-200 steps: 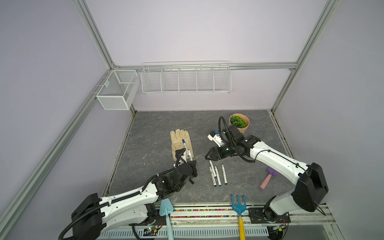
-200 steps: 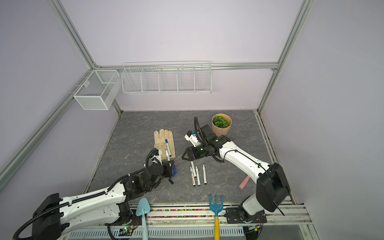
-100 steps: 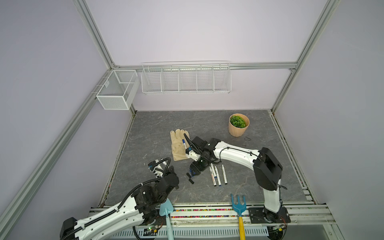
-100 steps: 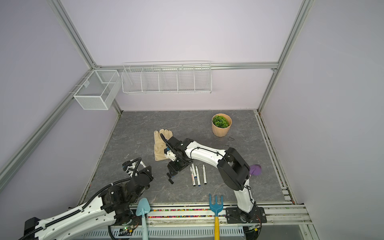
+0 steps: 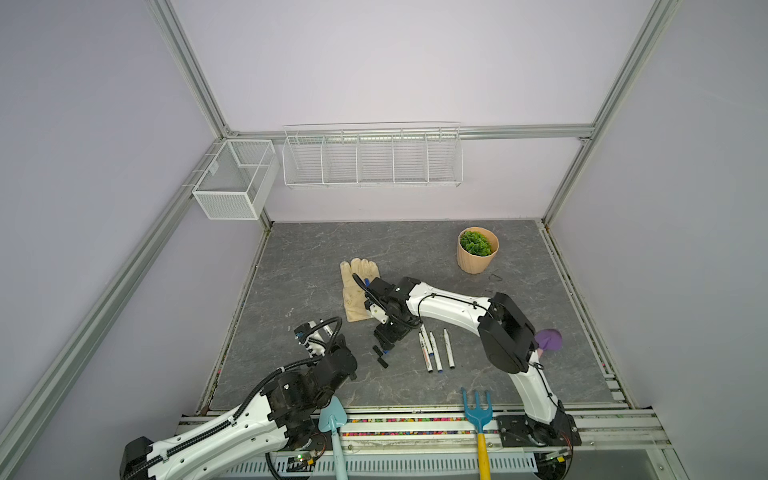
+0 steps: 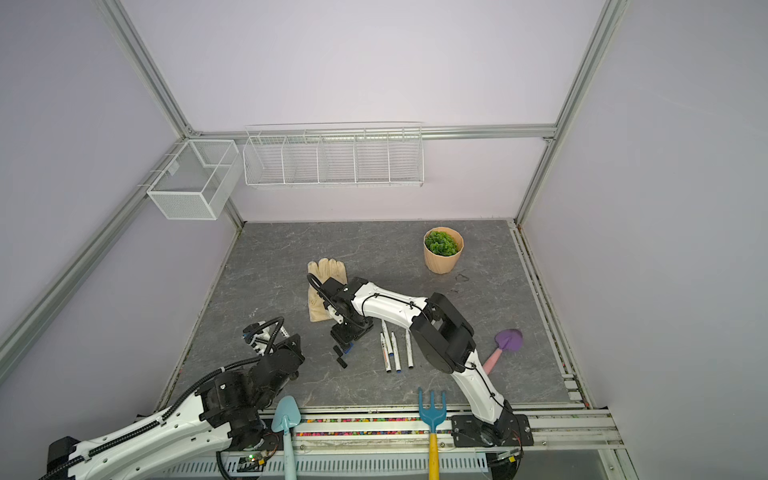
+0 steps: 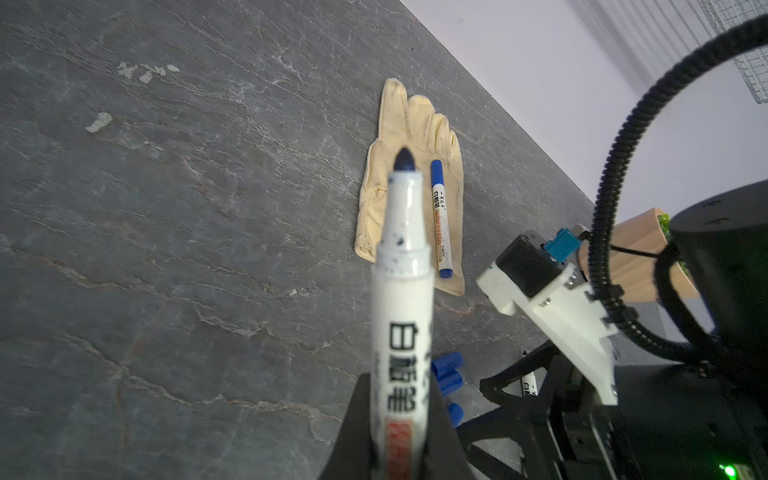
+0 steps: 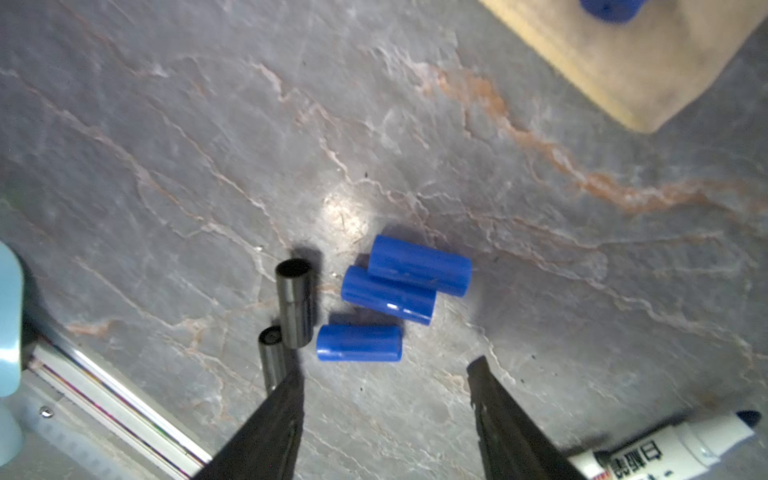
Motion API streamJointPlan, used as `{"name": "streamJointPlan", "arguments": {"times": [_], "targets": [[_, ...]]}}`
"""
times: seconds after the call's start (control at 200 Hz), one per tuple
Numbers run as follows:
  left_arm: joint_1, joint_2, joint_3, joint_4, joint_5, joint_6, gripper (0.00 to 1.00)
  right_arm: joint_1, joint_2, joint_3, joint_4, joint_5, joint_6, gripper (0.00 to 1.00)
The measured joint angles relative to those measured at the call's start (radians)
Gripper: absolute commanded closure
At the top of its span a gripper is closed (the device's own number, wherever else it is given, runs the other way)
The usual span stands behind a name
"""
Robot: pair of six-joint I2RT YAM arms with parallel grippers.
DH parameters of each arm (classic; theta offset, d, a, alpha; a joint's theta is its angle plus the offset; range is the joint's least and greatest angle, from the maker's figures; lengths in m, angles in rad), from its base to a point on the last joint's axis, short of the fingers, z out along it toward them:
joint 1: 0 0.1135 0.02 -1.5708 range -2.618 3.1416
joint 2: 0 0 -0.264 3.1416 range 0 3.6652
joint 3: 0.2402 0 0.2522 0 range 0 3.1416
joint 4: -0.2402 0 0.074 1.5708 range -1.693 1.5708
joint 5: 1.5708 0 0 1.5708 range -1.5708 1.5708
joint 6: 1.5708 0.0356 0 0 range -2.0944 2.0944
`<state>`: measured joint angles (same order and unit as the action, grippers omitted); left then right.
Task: Insert the pens into the pen caps
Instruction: 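Swing the right gripper down over the blue caps while the left holds the marker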
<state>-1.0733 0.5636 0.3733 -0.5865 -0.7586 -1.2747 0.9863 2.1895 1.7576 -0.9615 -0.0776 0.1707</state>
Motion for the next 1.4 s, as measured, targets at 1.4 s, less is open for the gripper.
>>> {"name": "streamJointPlan", "arguments": {"times": [1.4], "targets": [[0.000,0.067,0.000,0.038,0.027,0.042,1.00,0.065,-0.110,-0.151,0.089,0.120,-0.074,0.33]]}}
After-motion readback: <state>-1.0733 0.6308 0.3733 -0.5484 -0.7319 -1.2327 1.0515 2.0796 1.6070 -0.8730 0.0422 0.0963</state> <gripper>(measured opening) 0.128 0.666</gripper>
